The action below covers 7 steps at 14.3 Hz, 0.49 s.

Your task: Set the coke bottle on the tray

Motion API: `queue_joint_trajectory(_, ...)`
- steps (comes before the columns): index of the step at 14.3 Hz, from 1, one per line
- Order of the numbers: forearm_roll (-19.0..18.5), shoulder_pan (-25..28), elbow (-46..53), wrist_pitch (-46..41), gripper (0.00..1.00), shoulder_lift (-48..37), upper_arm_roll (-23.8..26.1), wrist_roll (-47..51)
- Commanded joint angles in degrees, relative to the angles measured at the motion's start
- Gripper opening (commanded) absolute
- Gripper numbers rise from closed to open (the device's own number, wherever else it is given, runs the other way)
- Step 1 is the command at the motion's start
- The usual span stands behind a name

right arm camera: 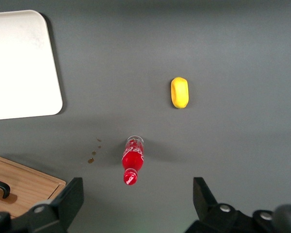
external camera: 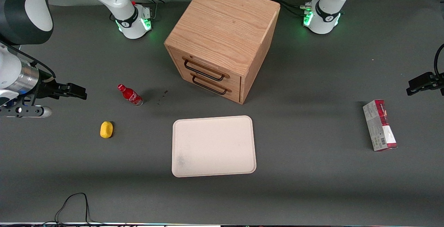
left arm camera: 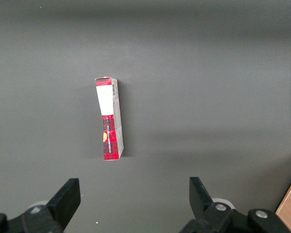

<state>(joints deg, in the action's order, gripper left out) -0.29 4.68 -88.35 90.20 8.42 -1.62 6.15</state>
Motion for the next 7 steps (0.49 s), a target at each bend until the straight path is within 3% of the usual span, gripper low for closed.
queue_joint_trajectory(1,0.99,0.77,0.28,-0.91,1.0,-0.68,-0.57,1.32)
queue_joint_trajectory(7,0.99,1.12,-0.59,-5.92,1.0,-3.13,-0.4,1.32)
